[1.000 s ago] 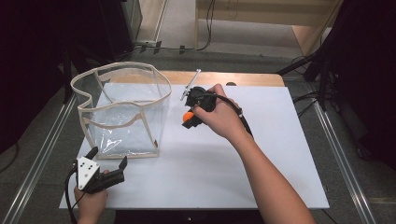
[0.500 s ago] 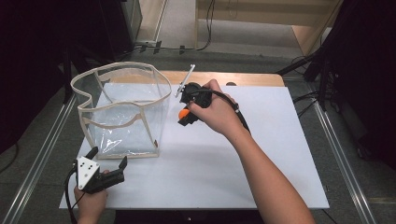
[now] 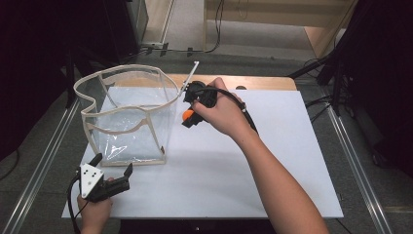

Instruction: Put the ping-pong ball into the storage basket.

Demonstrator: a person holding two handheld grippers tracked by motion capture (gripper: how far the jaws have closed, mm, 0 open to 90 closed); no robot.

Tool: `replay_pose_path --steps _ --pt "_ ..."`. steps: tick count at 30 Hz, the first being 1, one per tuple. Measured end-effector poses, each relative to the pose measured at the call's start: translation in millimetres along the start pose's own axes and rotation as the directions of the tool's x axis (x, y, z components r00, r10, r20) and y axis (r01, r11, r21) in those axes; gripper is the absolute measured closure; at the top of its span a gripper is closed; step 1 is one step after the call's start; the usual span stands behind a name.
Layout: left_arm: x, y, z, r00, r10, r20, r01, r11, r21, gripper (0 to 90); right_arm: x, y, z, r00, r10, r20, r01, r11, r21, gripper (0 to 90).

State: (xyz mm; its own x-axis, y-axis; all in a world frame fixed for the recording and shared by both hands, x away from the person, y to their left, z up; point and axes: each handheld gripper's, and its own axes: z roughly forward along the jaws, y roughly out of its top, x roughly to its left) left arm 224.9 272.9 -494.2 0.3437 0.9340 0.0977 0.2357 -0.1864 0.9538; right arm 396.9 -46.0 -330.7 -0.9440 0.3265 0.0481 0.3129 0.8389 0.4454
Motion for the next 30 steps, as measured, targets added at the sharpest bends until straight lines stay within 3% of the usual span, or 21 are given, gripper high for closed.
replay_pose_path --steps 30 --pt "-0.1 0.0 -0.1 1.0000 0.002 -0.001 -0.002 1.0000 0.000 0.0 -1.2 23.3 -19.9 0.9997 -0.026 -0.003 0.026 1.000 -0.004 47.5"
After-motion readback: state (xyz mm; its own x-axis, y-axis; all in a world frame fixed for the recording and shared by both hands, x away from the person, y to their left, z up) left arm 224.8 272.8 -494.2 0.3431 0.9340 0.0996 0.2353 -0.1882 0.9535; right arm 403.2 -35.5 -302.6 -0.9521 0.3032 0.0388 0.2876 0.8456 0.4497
